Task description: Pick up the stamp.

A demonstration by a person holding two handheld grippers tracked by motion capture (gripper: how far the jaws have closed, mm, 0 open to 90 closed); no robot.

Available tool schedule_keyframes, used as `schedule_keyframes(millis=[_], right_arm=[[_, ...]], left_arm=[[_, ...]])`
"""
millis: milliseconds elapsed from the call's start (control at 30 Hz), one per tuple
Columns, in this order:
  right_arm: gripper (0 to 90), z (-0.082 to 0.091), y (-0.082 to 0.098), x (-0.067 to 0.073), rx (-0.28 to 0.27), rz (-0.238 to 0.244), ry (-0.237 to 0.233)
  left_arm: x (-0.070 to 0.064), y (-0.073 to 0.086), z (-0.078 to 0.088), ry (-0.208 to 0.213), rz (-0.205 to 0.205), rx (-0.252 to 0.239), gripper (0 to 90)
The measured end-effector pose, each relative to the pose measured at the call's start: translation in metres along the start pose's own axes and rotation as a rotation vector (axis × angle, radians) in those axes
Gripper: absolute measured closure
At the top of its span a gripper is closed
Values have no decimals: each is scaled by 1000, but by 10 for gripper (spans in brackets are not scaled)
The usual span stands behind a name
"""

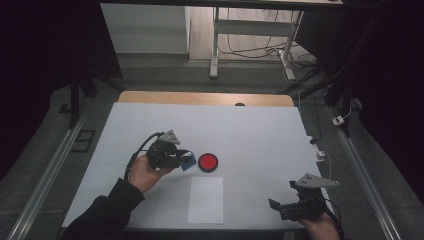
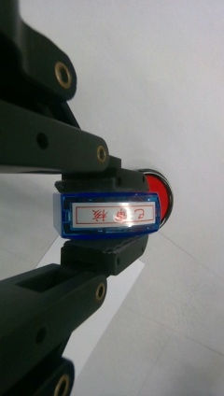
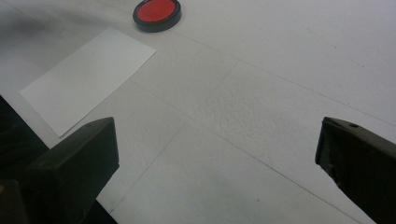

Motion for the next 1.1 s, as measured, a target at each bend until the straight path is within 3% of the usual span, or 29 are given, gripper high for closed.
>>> schedule_keyframes(millis=[533,833,1100], right_arm=[[0,0,0,0,-3,2,1],[0,1,0,0,-2,3,7],[0,0,0,1,0,9,7]], left_arm=[[-21,7,17,21,-34,-36,705],[-33,12,26,78,-26,-77,705],[-42,13,29,106,-43,-102,705]])
Point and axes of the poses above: each handheld gripper's, and its own axes: z roughly backward along the jaws, y roughly out of its underside, x roughly to its left, the point moved 3 cm from there along -z, roughly forward along the jaws, and after that the axes turned 1 degree about -x, right-handed, at the moved point
